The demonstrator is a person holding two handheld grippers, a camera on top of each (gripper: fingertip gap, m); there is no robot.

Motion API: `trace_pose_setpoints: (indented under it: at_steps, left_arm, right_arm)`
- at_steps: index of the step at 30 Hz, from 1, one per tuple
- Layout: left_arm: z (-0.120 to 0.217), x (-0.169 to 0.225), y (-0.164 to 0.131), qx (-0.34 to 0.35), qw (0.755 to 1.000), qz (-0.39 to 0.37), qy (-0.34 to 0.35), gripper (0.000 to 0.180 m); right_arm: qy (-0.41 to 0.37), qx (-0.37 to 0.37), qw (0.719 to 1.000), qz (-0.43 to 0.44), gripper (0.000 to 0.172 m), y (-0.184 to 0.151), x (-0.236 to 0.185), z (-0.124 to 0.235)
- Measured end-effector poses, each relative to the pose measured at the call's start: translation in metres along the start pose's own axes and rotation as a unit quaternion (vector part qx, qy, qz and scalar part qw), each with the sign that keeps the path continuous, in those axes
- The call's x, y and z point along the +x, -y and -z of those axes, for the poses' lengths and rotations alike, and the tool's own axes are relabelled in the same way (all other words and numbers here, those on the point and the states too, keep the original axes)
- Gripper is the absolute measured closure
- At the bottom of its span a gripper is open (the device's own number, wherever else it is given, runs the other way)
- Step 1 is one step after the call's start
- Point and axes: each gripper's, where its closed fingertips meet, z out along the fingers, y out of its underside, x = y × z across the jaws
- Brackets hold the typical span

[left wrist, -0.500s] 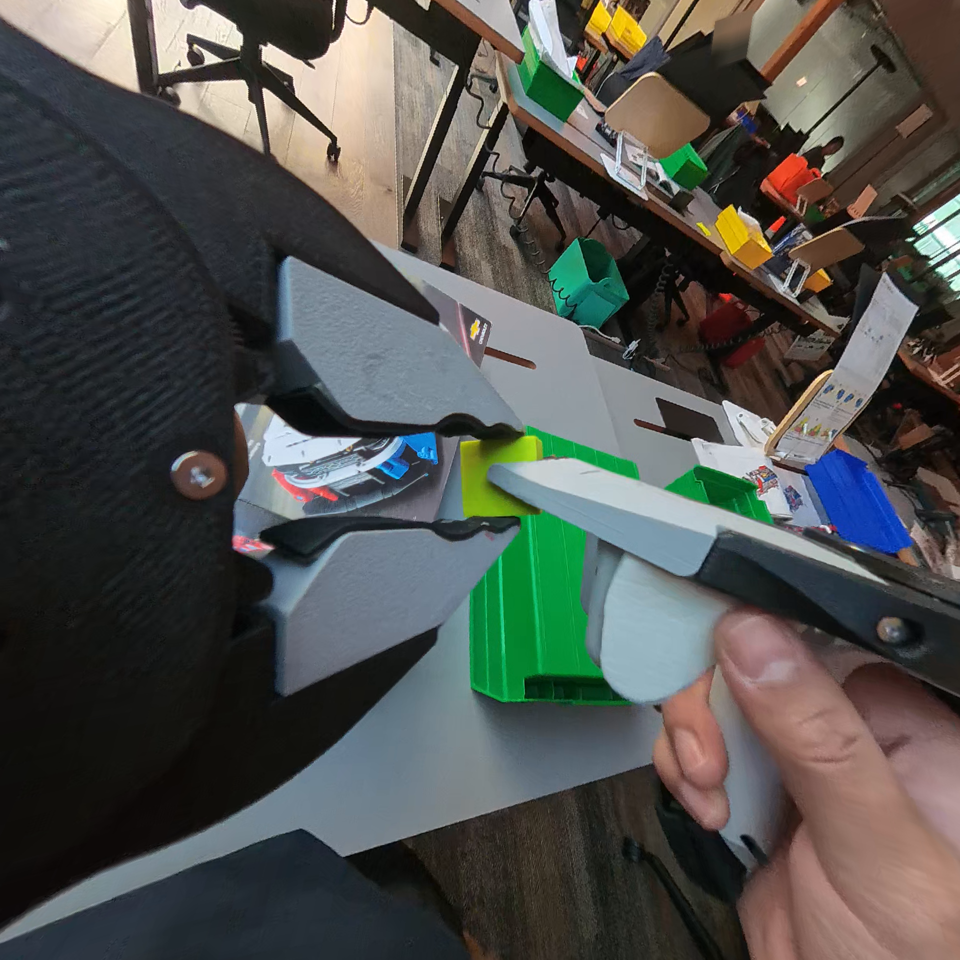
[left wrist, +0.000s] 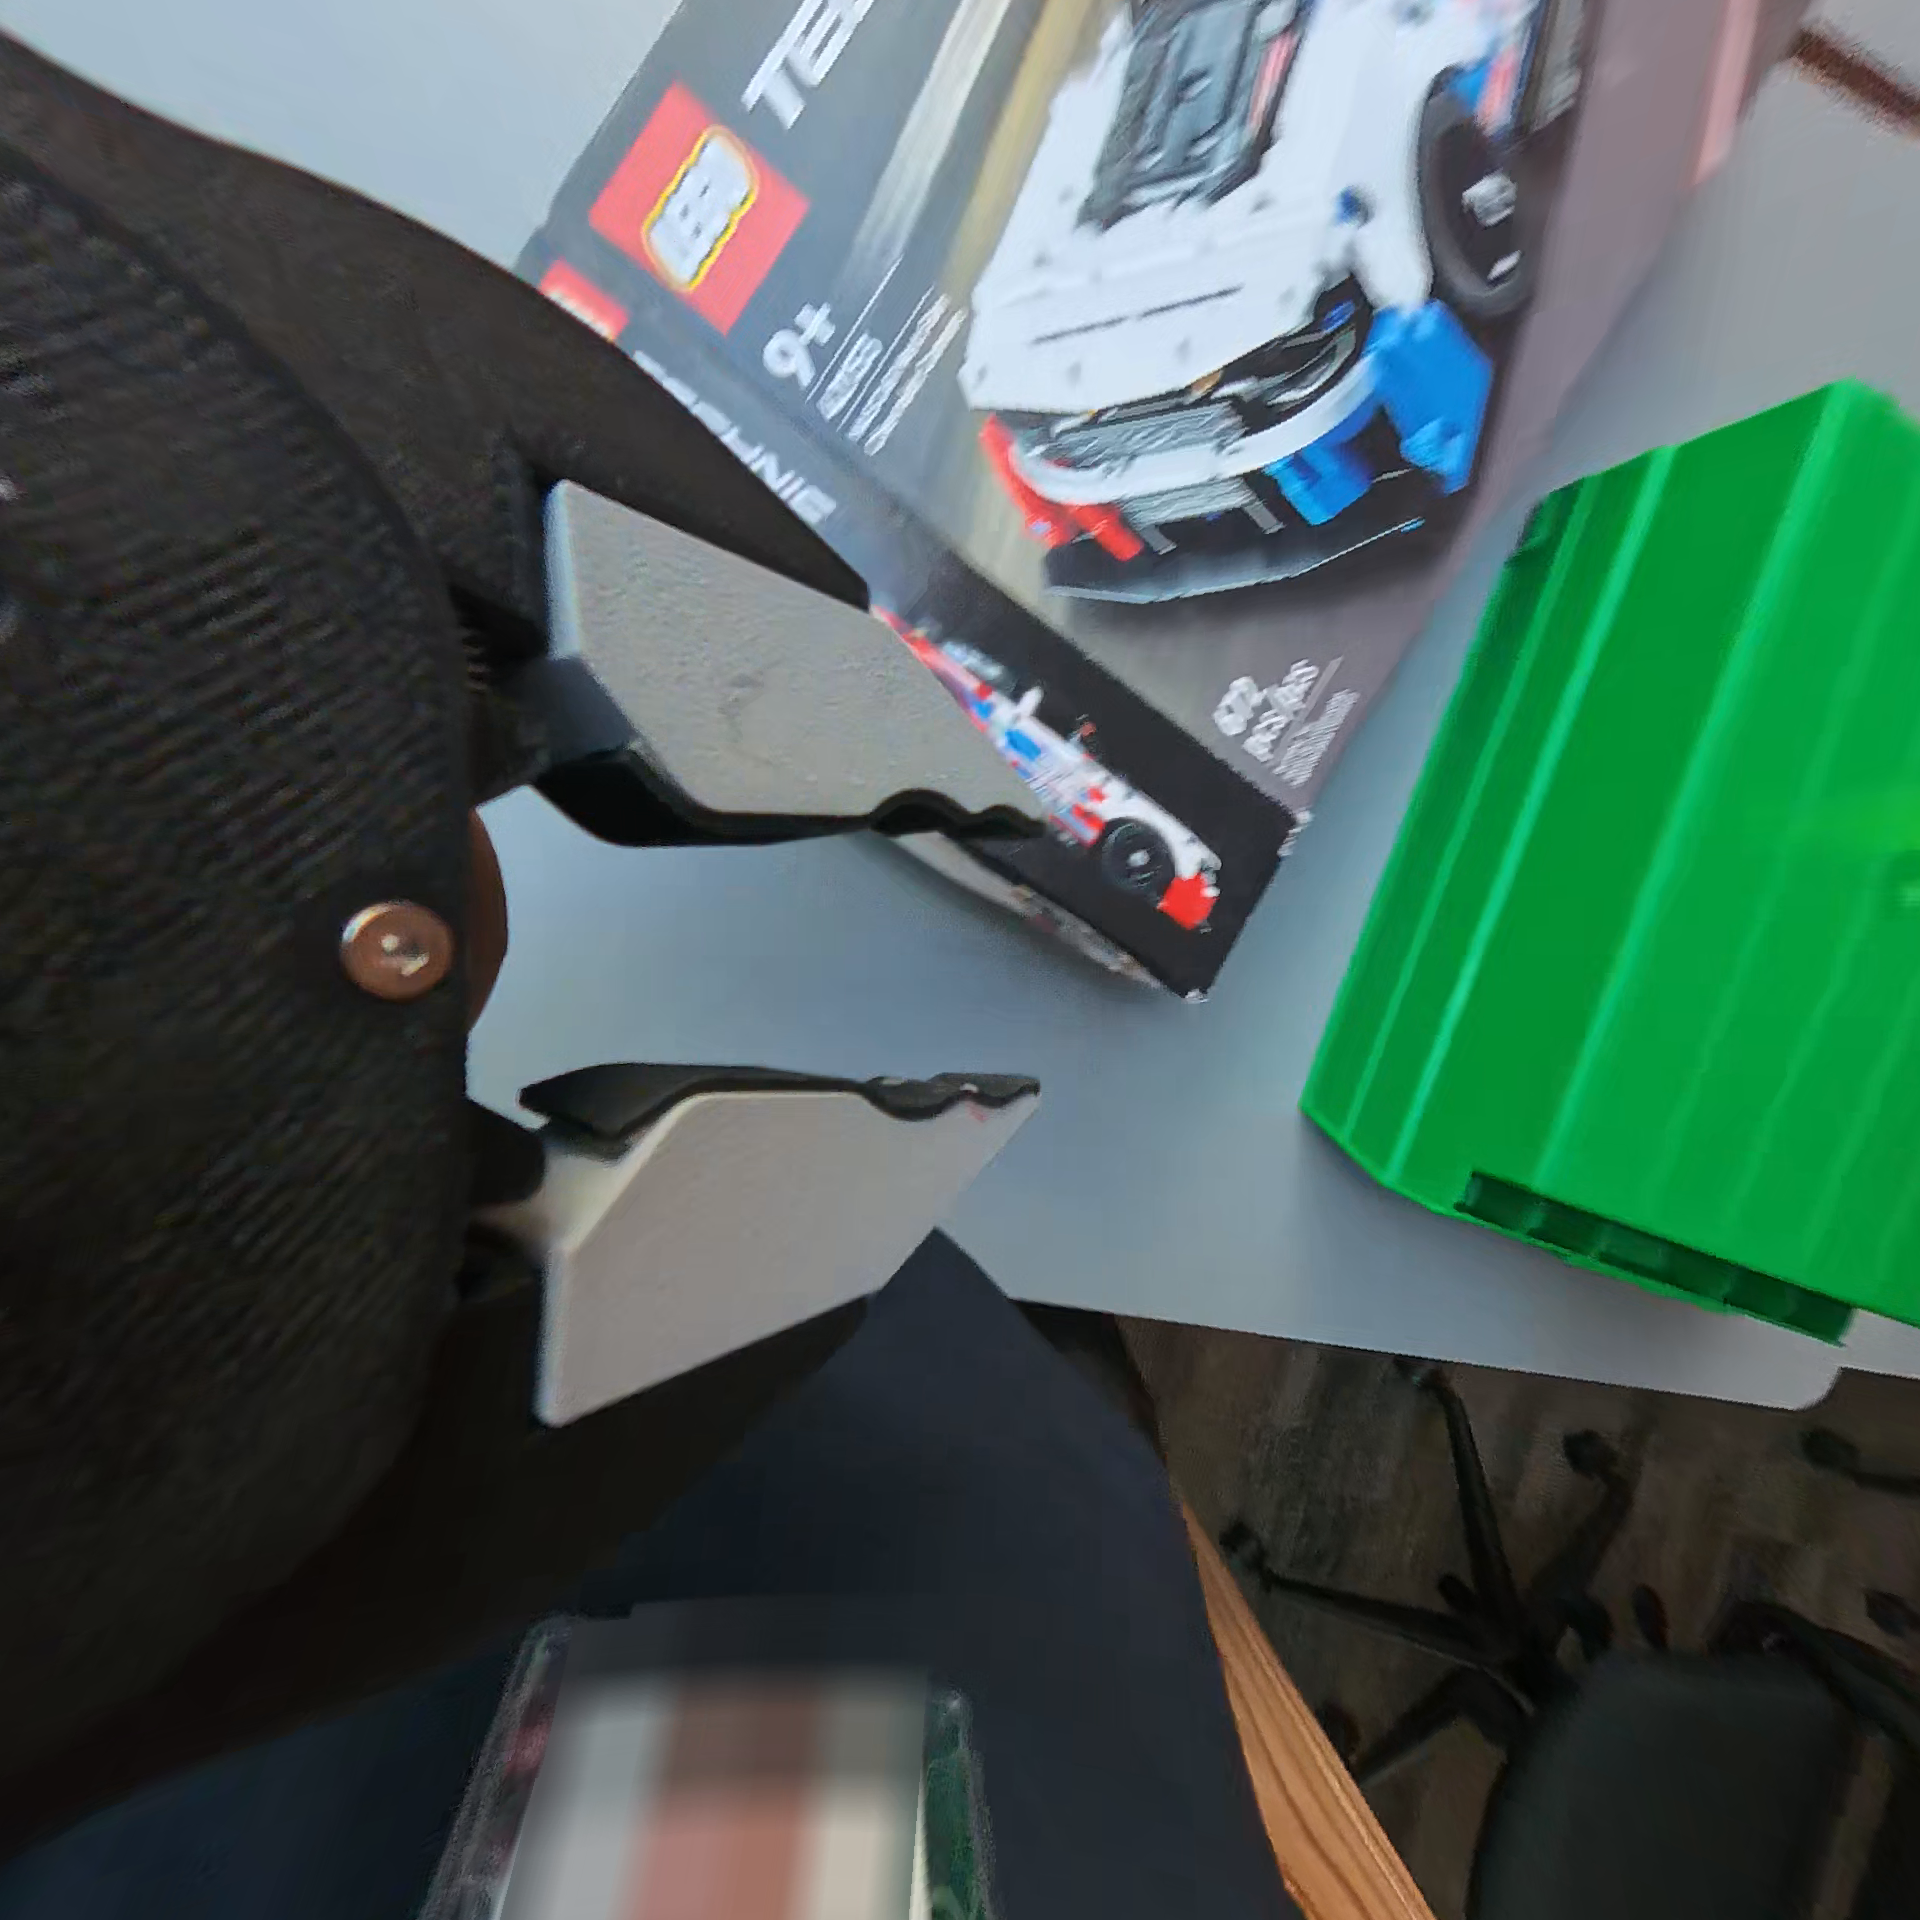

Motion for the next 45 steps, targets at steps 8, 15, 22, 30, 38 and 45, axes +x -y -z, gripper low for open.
trace_pose_setpoints:
  at_steps: [8, 15, 22, 30, 38, 45]
  left_arm:
    - [0.004, -0.001, -0.047, -0.018, 0.993, 0.117, 0.001, 0.139]
    - [0.009, -0.013, -0.056, -0.019, 0.989, 0.147, 0.015, 0.142]
    - [0.015, -0.024, -0.054, -0.011, 0.989, 0.144, 0.025, 0.142]
    - [0.02, -0.032, -0.06, -0.012, 0.989, 0.143, 0.027, 0.142]
    - [0.044, -0.073, -0.089, -0.028, 0.984, 0.159, 0.081, 0.137]
    - [0.061, -0.144, -0.155, -0.112, 0.973, 0.15, 0.133, 0.128]
  right_arm:
    - [-0.024, -0.069, 0.997, 0.028, 0.147, -0.011, 0.011, -0.03]
    - [-0.043, -0.097, 0.993, 0.06, 0.147, -0.018, 0.011, -0.036]
    - [-0.056, -0.108, 0.99, 0.075, 0.147, -0.02, 0.011, -0.032]
    - [-0.059, -0.094, 0.992, 0.058, 0.143, -0.02, 0.014, -0.032]
    - [-0.043, -0.043, 0.998, 0.02, 0.139, -0.019, 0.007, -0.004]
    - [-0.033, -0.015, 0.999, -0.016, 0.14, -0.035, 0.004, 0.021]
